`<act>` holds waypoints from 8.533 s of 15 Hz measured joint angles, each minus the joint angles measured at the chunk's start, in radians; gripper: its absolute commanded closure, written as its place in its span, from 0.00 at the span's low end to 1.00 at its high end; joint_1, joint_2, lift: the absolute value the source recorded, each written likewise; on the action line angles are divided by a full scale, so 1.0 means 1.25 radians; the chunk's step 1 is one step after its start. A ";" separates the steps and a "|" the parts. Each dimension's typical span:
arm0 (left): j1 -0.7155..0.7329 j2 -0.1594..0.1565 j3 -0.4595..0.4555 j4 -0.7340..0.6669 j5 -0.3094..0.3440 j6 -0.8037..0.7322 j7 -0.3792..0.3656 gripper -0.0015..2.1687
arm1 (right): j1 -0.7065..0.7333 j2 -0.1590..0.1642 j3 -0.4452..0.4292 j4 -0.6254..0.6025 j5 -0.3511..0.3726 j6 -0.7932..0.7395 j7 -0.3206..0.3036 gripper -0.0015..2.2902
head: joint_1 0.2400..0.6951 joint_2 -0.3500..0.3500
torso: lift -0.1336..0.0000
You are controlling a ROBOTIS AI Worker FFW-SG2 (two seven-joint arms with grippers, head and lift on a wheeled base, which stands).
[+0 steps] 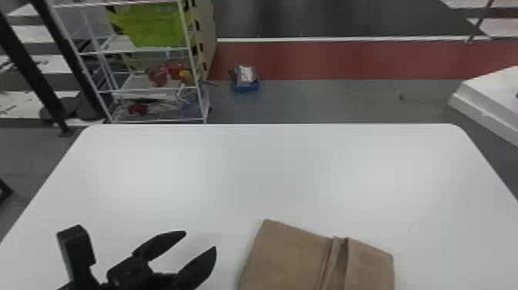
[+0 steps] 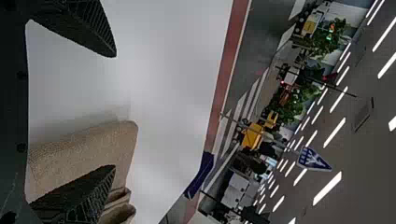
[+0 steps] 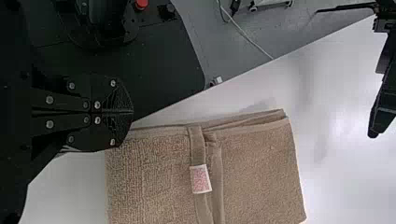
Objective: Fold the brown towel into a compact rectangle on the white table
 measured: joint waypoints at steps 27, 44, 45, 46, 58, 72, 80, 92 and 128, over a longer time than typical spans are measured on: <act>-0.008 0.000 -0.015 -0.009 0.002 0.002 -0.008 0.01 | -0.353 0.057 -0.010 0.225 0.106 0.085 0.000 0.95 | 1.00 0.38 | 0.08; -0.017 0.000 -0.007 0.008 0.004 0.002 -0.011 0.01 | -0.661 0.193 0.092 0.541 0.138 0.080 -0.105 0.95 | 1.00 0.55 | 0.08; -0.017 0.000 -0.004 0.009 0.005 0.002 -0.013 0.01 | -0.675 0.204 0.101 0.561 0.140 0.077 -0.120 0.95 | 1.00 0.56 | 0.08; -0.017 0.000 -0.003 0.010 0.006 0.002 -0.015 0.01 | -0.688 0.215 0.109 0.578 0.141 0.074 -0.137 0.95 | 1.00 0.57 | 0.08; -0.019 0.000 0.033 0.018 0.030 0.000 -0.028 0.01 | -0.685 0.211 0.160 0.532 0.180 0.063 -0.123 0.08 | 1.00 0.67 | 0.08; -0.011 0.000 0.039 0.015 0.038 0.000 -0.040 0.02 | -0.632 0.120 0.311 0.436 0.340 -0.074 -0.044 0.04 | 1.00 0.73 | 0.08; -0.010 0.000 0.042 0.016 0.039 0.000 -0.040 0.02 | -0.712 0.185 0.366 0.576 0.385 -0.090 -0.053 0.05 | 1.00 0.81 | 0.08; -0.012 0.000 0.055 0.033 0.041 -0.007 -0.041 0.02 | -0.746 0.207 0.396 0.654 0.408 -0.085 -0.058 0.17 | 1.00 0.84 | 0.08; -0.028 0.000 0.037 0.043 0.007 0.000 -0.091 0.02 | -0.776 0.234 0.333 0.566 0.330 -0.078 -0.094 0.70 | 1.00 0.82 | 0.08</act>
